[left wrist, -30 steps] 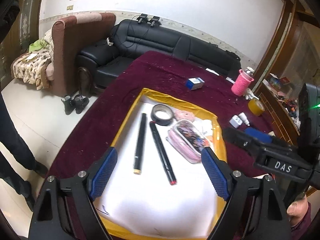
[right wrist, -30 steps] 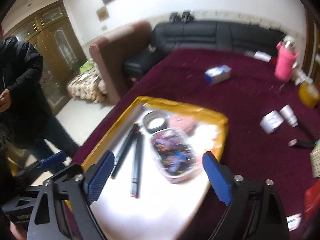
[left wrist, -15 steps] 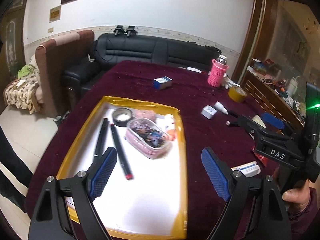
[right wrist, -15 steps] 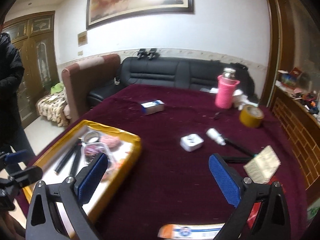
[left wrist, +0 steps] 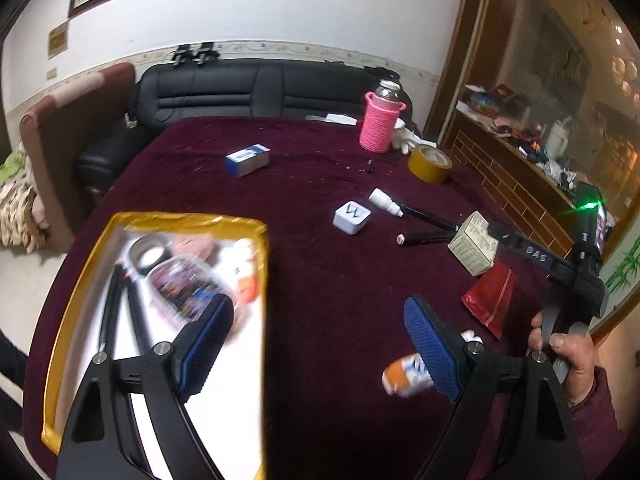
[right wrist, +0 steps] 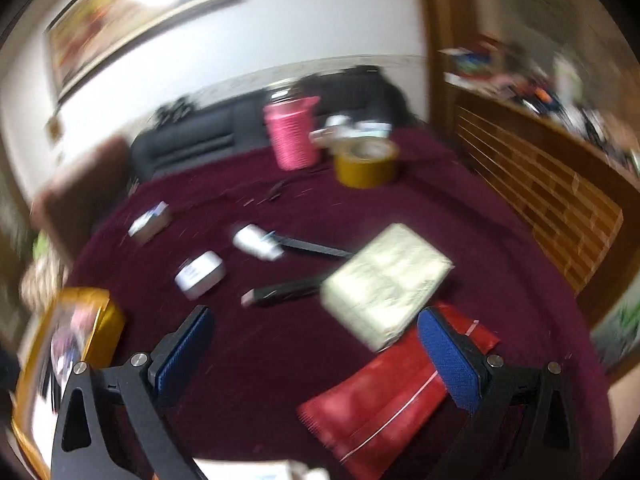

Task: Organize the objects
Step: 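Move both open tools back over the table toward the white plug adapter, then grasp the white plug adapter with the left tool, then hold the plug adapter in the left tool while the right tool grasps the white bottle, then carry the plug adapter in the left tool toward the tray while the right tool carries the bottle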

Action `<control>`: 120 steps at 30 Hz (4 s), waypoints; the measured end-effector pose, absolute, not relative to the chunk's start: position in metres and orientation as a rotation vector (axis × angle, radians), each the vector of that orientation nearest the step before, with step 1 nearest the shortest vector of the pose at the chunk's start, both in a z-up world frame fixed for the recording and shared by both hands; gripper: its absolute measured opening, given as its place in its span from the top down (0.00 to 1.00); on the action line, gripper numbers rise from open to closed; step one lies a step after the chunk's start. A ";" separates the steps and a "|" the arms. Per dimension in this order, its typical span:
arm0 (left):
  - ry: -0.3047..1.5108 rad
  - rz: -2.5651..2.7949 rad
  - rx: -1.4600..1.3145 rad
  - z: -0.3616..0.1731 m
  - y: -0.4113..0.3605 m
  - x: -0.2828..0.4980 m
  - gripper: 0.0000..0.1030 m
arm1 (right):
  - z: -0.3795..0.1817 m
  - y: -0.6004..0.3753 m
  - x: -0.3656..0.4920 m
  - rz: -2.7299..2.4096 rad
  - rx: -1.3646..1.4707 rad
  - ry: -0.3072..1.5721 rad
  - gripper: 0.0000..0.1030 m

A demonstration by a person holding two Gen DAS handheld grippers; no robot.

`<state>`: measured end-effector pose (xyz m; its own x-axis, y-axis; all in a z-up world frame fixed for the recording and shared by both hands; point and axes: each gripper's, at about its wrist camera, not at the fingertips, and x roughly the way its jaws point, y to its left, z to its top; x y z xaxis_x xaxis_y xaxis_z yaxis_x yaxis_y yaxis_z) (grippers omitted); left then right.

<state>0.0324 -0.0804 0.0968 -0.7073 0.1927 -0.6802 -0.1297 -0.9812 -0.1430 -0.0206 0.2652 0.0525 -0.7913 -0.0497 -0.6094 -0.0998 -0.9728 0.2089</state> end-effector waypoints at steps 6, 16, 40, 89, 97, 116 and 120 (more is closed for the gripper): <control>0.038 2.690 -1.189 0.070 -0.036 -0.045 0.16 | 0.032 0.302 -0.040 2.891 -0.975 0.539 0.00; 0.290 2.677 -1.246 0.014 0.014 -0.154 0.16 | 0.007 0.322 -0.051 2.881 -1.097 0.764 0.00; 0.287 2.619 -1.264 0.015 0.018 -0.138 0.62 | 0.002 0.316 -0.048 2.894 -1.134 0.746 0.00; -0.275 2.590 -1.118 0.040 -0.095 0.019 0.62 | -0.013 0.125 -0.233 2.762 -1.875 -0.139 0.71; -0.226 2.564 -1.185 0.035 -0.086 0.021 0.59 | -0.004 0.129 -0.164 2.835 -1.996 -0.072 0.72; -0.185 2.591 -1.230 0.041 -0.077 0.015 0.35 | 0.031 0.186 -0.076 3.048 -1.922 0.350 0.72; 0.022 2.638 -1.304 0.029 -0.065 0.007 0.31 | 0.024 0.193 -0.069 3.045 -1.941 0.418 0.72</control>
<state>0.0068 -0.0652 0.0291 -0.5914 0.1704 -0.7882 -0.1836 -0.9802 -0.0742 -0.0693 0.1928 0.0241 -0.3446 -0.5122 -0.7867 0.2810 -0.8559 0.4342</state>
